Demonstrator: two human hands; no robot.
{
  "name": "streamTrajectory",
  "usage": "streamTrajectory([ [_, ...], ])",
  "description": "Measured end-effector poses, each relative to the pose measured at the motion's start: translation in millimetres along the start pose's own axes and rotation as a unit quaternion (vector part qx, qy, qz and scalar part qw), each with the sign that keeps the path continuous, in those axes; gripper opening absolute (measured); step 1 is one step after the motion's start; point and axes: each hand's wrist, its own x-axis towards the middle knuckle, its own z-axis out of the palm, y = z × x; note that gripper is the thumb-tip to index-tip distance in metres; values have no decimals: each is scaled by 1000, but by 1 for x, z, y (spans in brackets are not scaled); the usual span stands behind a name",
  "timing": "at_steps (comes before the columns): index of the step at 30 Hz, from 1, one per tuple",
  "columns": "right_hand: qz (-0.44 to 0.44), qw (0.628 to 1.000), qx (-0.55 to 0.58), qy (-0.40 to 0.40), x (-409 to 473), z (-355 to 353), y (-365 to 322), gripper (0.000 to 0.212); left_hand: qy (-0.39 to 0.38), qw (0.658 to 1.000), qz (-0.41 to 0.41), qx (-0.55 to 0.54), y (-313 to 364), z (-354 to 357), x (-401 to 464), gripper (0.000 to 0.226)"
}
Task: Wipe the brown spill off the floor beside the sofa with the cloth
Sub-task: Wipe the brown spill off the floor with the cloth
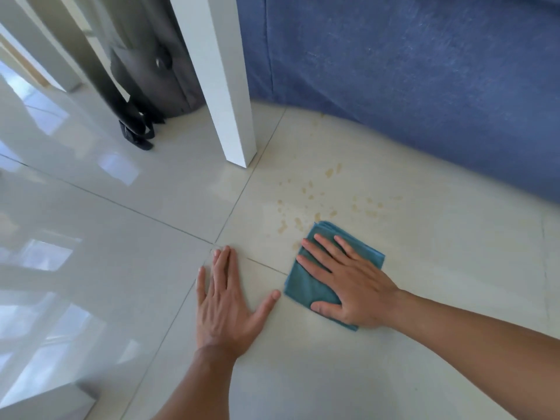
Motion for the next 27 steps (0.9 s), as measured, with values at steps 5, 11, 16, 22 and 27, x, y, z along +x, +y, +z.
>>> streamTrajectory([
  [5,65,997,22,46,36,-2,-16,90,-13,1000,6,8,1,-2,-2,132],
  [11,106,992,22,60,54,-9,4,87,-26,999,1,29,5,-5,-2,142],
  [16,85,996,12,39,23,-4,3,95,-27,999,-1,29,7,-6,-4,149],
  [22,22,999,5,28,37,-5,-16,94,-12,999,12,39,3,-2,-3,145],
  [27,51,998,16,31,76,-9,-22,81,11,999,7,47,5,1,-1,131],
])
